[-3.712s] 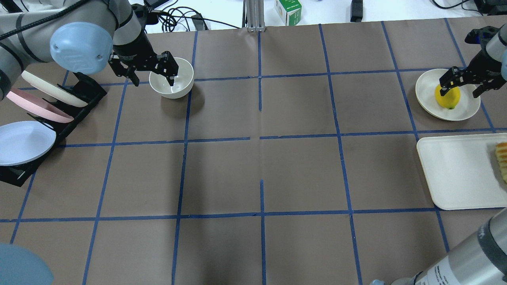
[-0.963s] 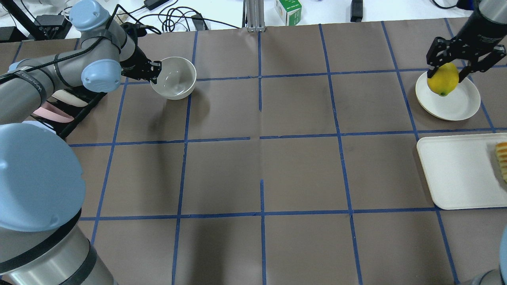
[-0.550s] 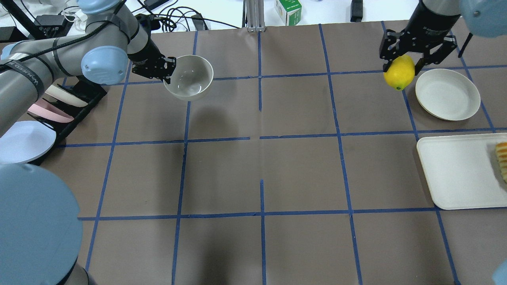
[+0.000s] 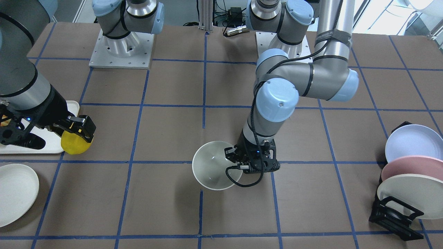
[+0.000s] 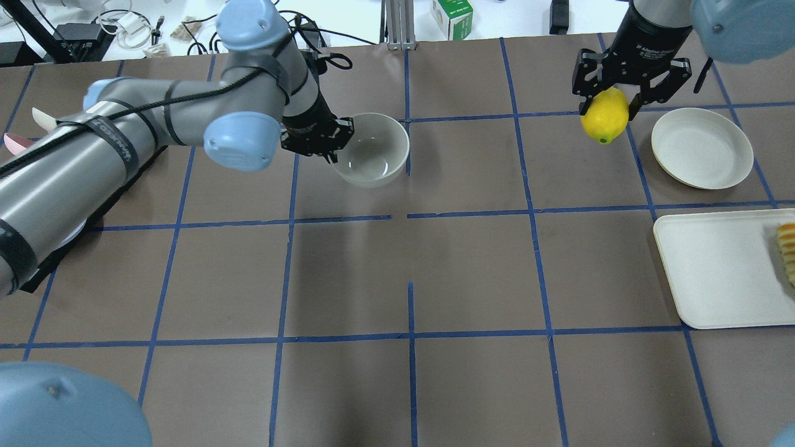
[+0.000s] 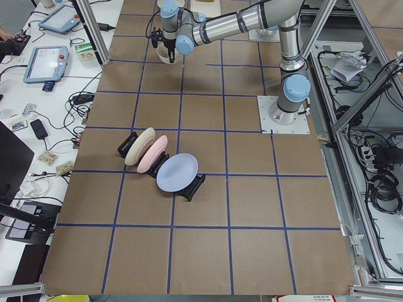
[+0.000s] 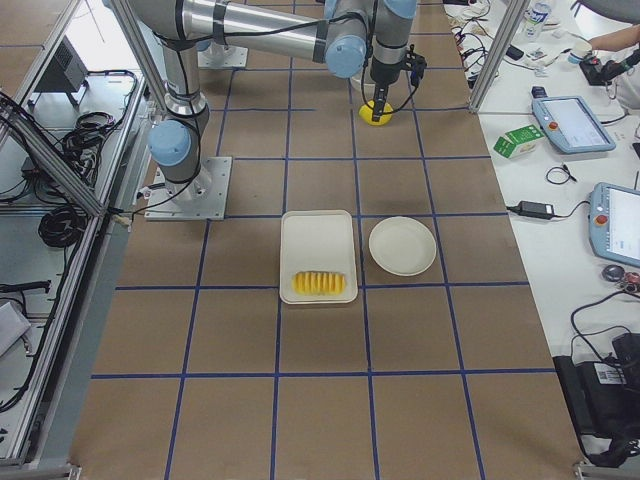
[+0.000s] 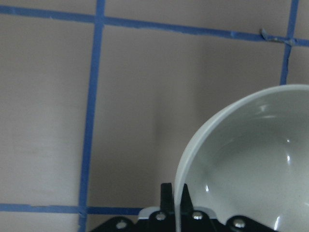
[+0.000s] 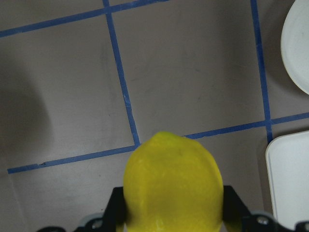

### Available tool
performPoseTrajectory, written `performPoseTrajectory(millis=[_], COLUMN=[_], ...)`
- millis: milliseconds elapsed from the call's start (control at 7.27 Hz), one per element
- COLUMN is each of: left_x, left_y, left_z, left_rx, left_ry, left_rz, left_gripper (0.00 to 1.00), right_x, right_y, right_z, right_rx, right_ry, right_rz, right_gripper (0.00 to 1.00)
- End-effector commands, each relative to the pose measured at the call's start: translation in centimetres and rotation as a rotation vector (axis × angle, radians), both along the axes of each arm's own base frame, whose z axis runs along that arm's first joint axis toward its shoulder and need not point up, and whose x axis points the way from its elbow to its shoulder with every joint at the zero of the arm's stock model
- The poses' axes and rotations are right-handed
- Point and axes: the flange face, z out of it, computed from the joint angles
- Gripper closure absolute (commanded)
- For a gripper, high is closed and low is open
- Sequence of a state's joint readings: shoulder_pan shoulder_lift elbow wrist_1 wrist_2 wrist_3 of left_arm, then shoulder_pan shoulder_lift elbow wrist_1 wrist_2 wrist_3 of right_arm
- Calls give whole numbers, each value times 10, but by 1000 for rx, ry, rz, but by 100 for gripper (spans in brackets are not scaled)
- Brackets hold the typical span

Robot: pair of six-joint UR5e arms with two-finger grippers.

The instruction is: Place bowl and put lemon in it

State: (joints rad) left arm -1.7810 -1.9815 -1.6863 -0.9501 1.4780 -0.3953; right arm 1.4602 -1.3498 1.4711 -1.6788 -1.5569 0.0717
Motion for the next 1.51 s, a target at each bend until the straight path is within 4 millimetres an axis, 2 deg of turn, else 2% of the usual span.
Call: performPoseTrajectory(millis=[0,138,275,550,688,825,962,1100,1238,1375], left_x=[-35,-32,-30,-28,-20,-11,-9,-6,7,29], left_y=[44,51,49,50,47,34,23,26,34,47], left_z=[-51,-58,-55,-56,-44,-16,22,67,114,159], left_rx=[-4,-26,-35,-20,-15,-6,43,113,158,129], left_ry=[16,18,14,10,14,13,-1,-34,-56,-109], left_rz=[45,27,32,26,39,47,43,-37,-94,-169], left_gripper=[100,100,100,1,0,0,0,0,0,2], right_x=[2,8,29,73,99,120,144,161,184,203], right_y=[0,1,3,-1,0,-2,2,3,7,8], right_z=[-3,-3,-5,-14,-22,-33,-39,-47,-57,-67], right_rx=[5,6,8,-15,-16,-22,-20,-26,-18,-28], right_ry=[-2,-1,1,2,1,0,0,-1,0,-3], right_rz=[0,-25,-32,-78,-91,-104,-120,-106,-97,-92], right_gripper=[100,100,100,100,100,100,100,100,100,100])
